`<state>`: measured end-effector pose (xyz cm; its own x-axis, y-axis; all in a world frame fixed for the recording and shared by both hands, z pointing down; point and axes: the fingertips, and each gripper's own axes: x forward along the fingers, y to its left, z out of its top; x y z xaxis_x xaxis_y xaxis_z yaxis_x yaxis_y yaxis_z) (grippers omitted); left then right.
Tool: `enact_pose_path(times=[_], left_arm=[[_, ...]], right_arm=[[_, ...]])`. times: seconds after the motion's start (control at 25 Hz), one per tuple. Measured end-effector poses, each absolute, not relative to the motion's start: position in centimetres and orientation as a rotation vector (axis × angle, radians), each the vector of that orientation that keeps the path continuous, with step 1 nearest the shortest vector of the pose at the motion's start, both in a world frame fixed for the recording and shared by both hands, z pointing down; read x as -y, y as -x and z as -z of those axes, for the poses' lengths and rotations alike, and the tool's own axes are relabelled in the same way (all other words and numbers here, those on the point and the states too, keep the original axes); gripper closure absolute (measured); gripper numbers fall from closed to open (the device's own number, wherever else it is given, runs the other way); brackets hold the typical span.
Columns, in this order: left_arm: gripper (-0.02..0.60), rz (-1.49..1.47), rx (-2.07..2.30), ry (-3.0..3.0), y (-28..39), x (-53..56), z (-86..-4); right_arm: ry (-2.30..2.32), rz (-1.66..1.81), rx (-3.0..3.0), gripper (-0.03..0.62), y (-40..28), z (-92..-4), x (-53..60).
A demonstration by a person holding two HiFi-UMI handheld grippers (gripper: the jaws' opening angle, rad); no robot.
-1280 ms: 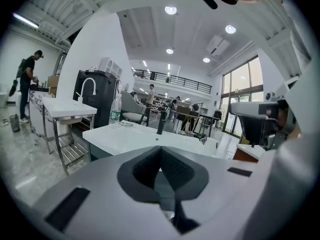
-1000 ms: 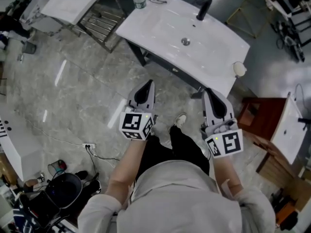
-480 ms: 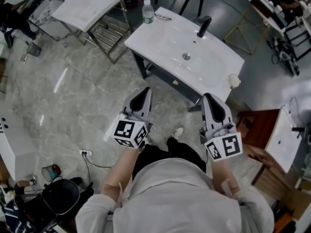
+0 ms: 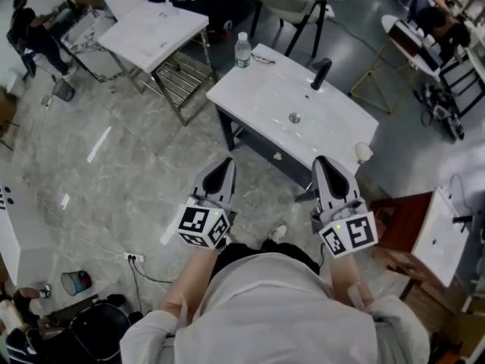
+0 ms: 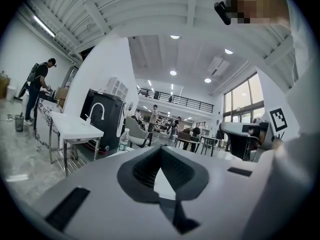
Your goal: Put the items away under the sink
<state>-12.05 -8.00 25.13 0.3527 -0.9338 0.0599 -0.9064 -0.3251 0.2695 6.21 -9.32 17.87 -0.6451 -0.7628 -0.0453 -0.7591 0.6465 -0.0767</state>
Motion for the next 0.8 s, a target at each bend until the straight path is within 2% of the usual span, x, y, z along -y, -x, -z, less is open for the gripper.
enact_pose_path(times=[0.4, 0.8], left_arm=[[0.578, 0.138, 1.636, -2.379, 12.6, 8.9, -23.9], [0.578, 0.149, 1.687, -2.354, 13.9, 9.5, -22.5]], right_arm=[[1.319, 0.087, -2.775, 0.553, -7.7, -16.6, 10.8], [1.234, 0.063, -2.766, 0.553, -6.4, -14.5, 12.6]])
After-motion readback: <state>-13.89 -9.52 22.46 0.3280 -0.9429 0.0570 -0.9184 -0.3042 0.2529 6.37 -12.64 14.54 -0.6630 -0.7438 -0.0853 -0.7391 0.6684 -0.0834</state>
